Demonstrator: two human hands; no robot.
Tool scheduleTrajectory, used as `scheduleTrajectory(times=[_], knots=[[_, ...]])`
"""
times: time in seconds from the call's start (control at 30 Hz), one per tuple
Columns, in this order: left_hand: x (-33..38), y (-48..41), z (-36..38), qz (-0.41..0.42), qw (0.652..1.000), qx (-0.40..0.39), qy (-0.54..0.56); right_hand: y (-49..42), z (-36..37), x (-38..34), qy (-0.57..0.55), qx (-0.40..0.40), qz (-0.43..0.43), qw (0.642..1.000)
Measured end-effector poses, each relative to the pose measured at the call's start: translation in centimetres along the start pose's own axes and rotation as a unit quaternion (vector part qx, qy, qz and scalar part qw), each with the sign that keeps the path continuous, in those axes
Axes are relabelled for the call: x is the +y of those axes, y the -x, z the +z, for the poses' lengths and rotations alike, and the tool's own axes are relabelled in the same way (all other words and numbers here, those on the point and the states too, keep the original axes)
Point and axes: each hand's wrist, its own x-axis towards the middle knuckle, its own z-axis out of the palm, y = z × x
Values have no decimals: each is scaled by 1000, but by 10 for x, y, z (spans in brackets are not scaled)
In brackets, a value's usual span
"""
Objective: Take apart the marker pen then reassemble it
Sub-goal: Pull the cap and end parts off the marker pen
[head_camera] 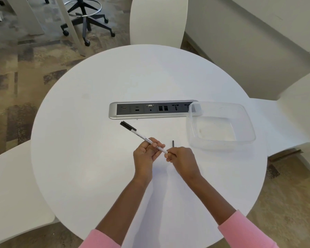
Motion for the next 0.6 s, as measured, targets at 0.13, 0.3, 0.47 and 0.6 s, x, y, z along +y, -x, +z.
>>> scheduleTrajectory(times=[0.13, 0.3, 0.47, 0.6], knots=[[1, 2, 15, 6, 994, 94, 58, 4, 5, -1, 72, 76, -68, 992], [9, -3, 19, -30, 986, 123, 111, -1, 2, -3, 76, 69, -75, 992], [20, -7, 8, -30, 987, 89, 130, -5, -15, -6, -318, 14, 89, 944], [22, -6, 4, -41, 984, 82, 152, -1, -19, -5, -419, -35, 173, 890]])
